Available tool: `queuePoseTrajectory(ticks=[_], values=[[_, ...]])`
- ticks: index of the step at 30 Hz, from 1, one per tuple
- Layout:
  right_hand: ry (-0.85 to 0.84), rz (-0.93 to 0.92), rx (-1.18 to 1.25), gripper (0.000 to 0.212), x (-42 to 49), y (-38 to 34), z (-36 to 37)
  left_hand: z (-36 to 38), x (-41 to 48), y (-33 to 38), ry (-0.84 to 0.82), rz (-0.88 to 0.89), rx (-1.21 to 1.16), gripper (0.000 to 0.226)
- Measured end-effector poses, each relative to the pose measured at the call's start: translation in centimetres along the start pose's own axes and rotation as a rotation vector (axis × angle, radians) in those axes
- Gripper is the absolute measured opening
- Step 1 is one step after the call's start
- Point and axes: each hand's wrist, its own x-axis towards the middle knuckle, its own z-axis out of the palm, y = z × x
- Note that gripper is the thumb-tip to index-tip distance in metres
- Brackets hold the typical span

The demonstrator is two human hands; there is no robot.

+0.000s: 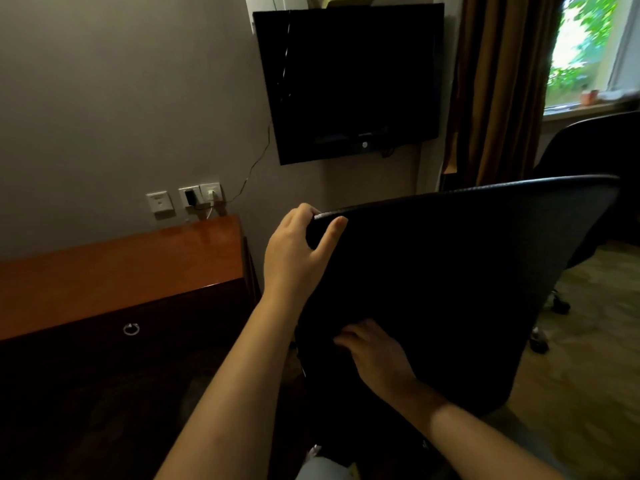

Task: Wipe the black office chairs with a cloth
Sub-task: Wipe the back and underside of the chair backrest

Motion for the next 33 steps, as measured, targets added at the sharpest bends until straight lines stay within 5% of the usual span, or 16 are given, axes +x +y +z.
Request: queuePoseTrajectory(ticks=[3,5,8,15,21,28,33], values=[[0.404,-0.02,0.101,0.022,3.9,-1.7,-5.3,0.1,0.0,0.2,0.008,-0.008,0.006,0.037],[0.611,-0.047,0.13,0.018,6.1,-2.8,-7.9,0.0,0.1,0.1,0.004,-0.011,0.023,0.04],[0.653,-0.069,0.091,0.013,7.5,-4.6,-8.5,-0.2,0.1,-0.1,-0.006,-0.019,0.019,0.037],[-0.022,-0.119,0.083,0.029,4.6,-4.8,1.9,-0.9,-0.3,-0.8,-0.017,-0.036,-0.021,0.042],[-0.422,-0.11,0.029,0.042,-1.6,-0.8,4.1,-0.8,-0.1,-0.9,-0.02,-0.008,-0.004,0.041],[0.106,0.015,0.046,0.031,-3.9,8.0,-5.3,-0.6,-0.3,-0.7,0.009,-0.002,0.039,0.032],[0.702,0.193,0.1,0.027,0.2,8.9,-16.9,-0.4,-0.4,0.8,-0.013,0.037,0.25,0.051]])
